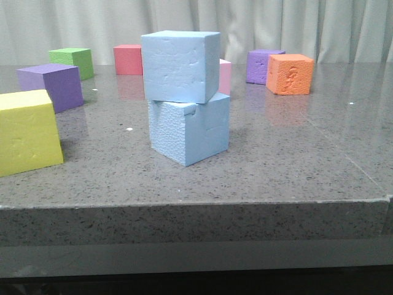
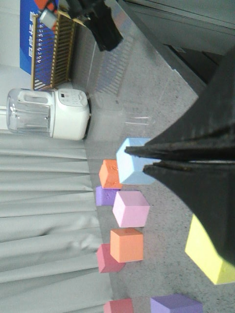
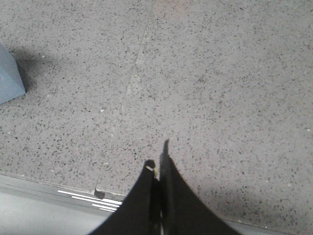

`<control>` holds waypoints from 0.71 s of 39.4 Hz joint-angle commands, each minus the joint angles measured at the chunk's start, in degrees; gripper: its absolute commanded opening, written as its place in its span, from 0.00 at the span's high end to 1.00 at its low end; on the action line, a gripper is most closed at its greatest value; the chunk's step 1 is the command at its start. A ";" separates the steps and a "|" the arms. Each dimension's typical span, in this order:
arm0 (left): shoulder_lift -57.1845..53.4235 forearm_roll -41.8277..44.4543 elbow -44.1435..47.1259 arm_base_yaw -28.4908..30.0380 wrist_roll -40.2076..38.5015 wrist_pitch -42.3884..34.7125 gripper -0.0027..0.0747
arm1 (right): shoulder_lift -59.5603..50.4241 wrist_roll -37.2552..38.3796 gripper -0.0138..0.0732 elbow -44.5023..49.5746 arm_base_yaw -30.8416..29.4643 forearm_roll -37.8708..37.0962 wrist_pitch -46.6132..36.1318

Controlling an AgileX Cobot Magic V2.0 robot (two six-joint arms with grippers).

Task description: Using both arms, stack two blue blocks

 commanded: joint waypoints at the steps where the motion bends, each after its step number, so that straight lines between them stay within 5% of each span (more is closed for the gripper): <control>1: 0.09 0.00 2.36 0.95 0.05 -7.10 0.99 | -0.29 -0.02 0.92 -1.51 -0.31 -0.37 -3.56; 28: -2.81 -0.64 21.00 42.57 0.05 -16.69 0.99 | -0.23 -0.02 0.92 -1.51 -0.31 -0.36 -3.55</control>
